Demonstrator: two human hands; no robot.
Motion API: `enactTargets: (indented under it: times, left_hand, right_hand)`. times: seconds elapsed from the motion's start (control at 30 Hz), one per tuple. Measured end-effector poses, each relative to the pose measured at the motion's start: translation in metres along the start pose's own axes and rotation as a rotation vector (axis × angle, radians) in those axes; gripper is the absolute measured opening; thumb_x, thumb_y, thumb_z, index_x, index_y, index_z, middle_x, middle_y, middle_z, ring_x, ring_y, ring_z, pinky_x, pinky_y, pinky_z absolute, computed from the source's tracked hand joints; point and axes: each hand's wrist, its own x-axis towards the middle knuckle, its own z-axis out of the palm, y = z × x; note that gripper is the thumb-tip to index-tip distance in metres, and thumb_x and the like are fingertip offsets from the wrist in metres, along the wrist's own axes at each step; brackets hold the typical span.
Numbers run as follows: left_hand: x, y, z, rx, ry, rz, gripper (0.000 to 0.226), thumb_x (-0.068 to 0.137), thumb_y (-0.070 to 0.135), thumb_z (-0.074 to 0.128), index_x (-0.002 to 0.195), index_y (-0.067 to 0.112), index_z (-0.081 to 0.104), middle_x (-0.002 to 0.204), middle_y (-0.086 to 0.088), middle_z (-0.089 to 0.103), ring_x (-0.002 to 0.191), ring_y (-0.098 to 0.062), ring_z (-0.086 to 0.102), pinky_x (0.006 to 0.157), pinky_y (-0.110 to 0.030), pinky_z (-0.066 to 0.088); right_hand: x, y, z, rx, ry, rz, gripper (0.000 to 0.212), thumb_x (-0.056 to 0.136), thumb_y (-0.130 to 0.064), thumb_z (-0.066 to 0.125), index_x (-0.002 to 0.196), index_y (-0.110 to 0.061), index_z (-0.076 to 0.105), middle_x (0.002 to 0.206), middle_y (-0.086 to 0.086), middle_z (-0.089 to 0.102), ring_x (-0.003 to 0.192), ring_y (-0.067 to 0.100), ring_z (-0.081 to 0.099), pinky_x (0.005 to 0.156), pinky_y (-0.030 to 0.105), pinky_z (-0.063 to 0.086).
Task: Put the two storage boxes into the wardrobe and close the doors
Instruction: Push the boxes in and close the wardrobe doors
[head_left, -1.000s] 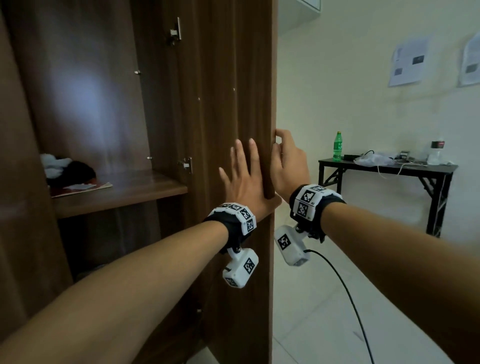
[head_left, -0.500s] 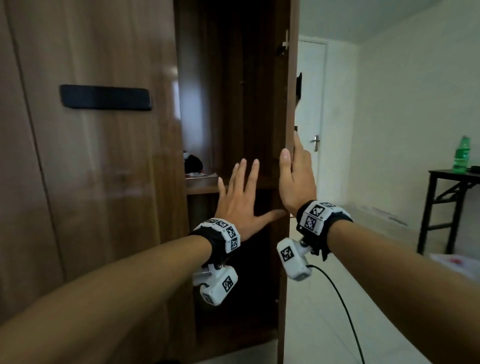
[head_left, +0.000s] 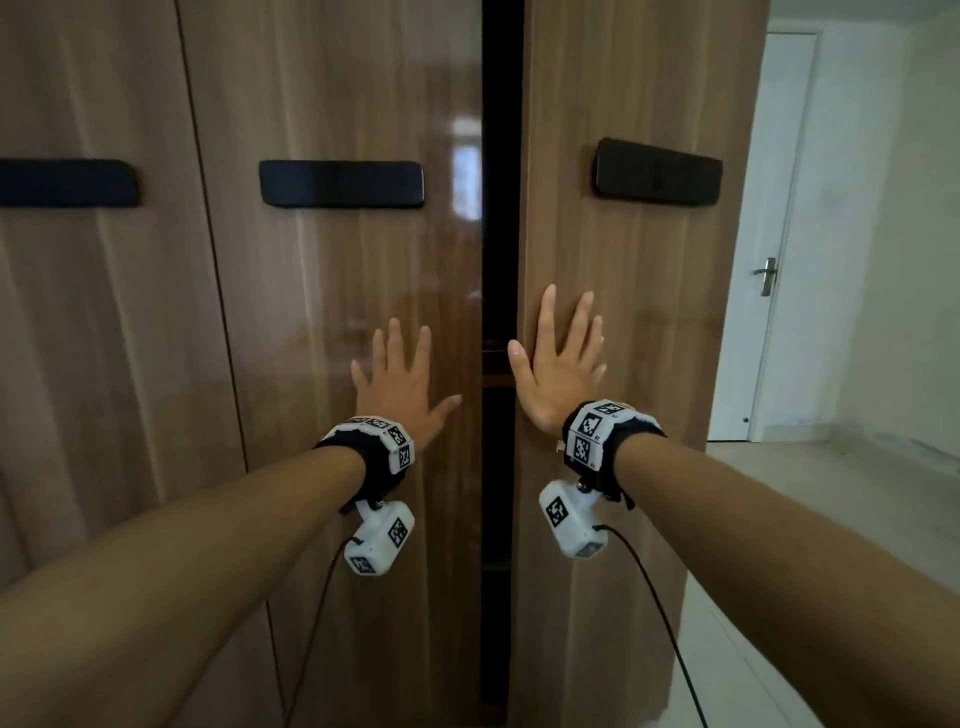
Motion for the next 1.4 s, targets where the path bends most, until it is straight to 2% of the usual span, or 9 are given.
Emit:
enactTargets:
  times: [0.1, 0.23, 0.37, 0.5, 0.6, 0.73, 0.83, 0.93, 1.4]
  left_hand:
    - [0.022, -0.021, 0.008, 0.034, -0.063, -0.044, 0.115, 0.083, 0.060, 0.068, 0.157, 0.031, -0.014, 0.164, -0.012, -0.028, 0.153, -0.038, -0.016, 0.118, -0.069, 0.011]
    - [0.041, -0.034, 0.031, 0.068, -0.070, -0.047, 0.133, 0.069, 0.068, 0.075, 0.156, 0.035, -0.020, 0.159, -0.007, -0.039, 0.148, -0.040, -0.028, 0.116, -0.072, 0.006]
    - [0.054, -0.032, 0.043, 0.126, -0.052, 0.019, 0.141, 0.061, 0.068, 0.081, 0.156, 0.037, -0.019, 0.159, -0.002, -0.041, 0.146, -0.040, -0.033, 0.113, -0.075, 0.005]
    - [0.064, -0.025, 0.057, 0.076, -0.073, 0.014, 0.148, 0.058, 0.055, 0.090, 0.155, 0.040, -0.021, 0.157, 0.003, -0.044, 0.145, -0.037, -0.035, 0.110, -0.078, 0.011]
    - [0.061, -0.021, 0.067, 0.020, -0.037, -0.014, 0.151, 0.057, 0.038, 0.095, 0.155, 0.041, -0.019, 0.158, 0.004, -0.042, 0.145, -0.037, -0.034, 0.106, -0.081, 0.016]
    - [0.063, -0.021, 0.071, 0.006, -0.005, -0.019, 0.151, 0.055, 0.032, 0.097, 0.157, 0.040, -0.015, 0.159, 0.004, -0.040, 0.147, -0.038, -0.032, 0.104, -0.082, 0.016]
    - [0.064, -0.024, 0.070, 0.011, -0.007, -0.024, 0.150, 0.056, 0.033, 0.096, 0.157, 0.039, -0.014, 0.159, 0.003, -0.040, 0.146, -0.037, -0.033, 0.104, -0.081, 0.015]
    - [0.063, -0.023, 0.070, 0.017, -0.006, -0.028, 0.148, 0.058, 0.033, 0.095, 0.157, 0.039, -0.014, 0.159, 0.003, -0.040, 0.146, -0.037, -0.034, 0.105, -0.080, 0.013]
    - [0.064, -0.024, 0.072, 0.031, 0.002, -0.014, 0.148, 0.059, 0.034, 0.095, 0.157, 0.038, -0.015, 0.161, 0.001, -0.037, 0.147, -0.038, -0.031, 0.105, -0.079, 0.013]
  right_hand:
    - [0.021, 0.014, 0.025, -0.064, -0.059, -0.005, 0.077, 0.093, -0.076, 0.017, 0.147, -0.051, -0.032, 0.154, -0.005, -0.048, 0.150, 0.033, -0.030, 0.109, 0.078, 0.006]
    - [0.043, 0.023, 0.054, -0.083, -0.071, 0.002, 0.079, 0.088, -0.083, 0.011, 0.144, -0.052, -0.034, 0.150, -0.006, -0.053, 0.145, 0.030, -0.041, 0.101, 0.081, -0.009]
    - [0.053, 0.035, 0.070, -0.145, -0.105, -0.023, 0.078, 0.088, -0.084, 0.009, 0.144, -0.052, -0.035, 0.151, -0.004, -0.053, 0.140, 0.026, -0.048, 0.099, 0.079, -0.019]
    - [0.063, 0.044, 0.077, -0.223, -0.157, -0.027, 0.076, 0.090, -0.080, 0.012, 0.142, -0.053, -0.036, 0.149, -0.005, -0.055, 0.140, 0.027, -0.048, 0.103, 0.079, -0.015]
    - [0.068, 0.049, 0.077, -0.265, -0.225, -0.058, 0.083, 0.091, -0.076, 0.023, 0.142, -0.052, -0.037, 0.146, -0.004, -0.058, 0.139, 0.029, -0.048, 0.104, 0.079, -0.011]
    - [0.071, 0.054, 0.074, -0.350, -0.294, -0.095, 0.110, 0.086, -0.069, 0.053, 0.142, -0.050, -0.039, 0.144, 0.000, -0.060, 0.141, 0.034, -0.044, 0.109, 0.079, -0.004]
    - [0.071, 0.052, 0.076, -0.391, -0.299, -0.103, 0.135, 0.073, -0.063, 0.074, 0.143, -0.047, -0.040, 0.145, 0.003, -0.059, 0.143, 0.036, -0.041, 0.110, 0.079, -0.001]
    - [0.072, 0.052, 0.083, -0.407, -0.271, -0.099, 0.152, 0.059, -0.059, 0.086, 0.145, -0.045, -0.039, 0.147, 0.005, -0.057, 0.144, 0.039, -0.038, 0.109, 0.080, 0.001]
    - [0.070, 0.067, 0.089, -0.536, -0.177, -0.169, 0.157, 0.051, -0.072, 0.083, 0.152, -0.037, -0.031, 0.156, 0.013, -0.044, 0.148, 0.045, -0.026, 0.108, 0.080, 0.005]
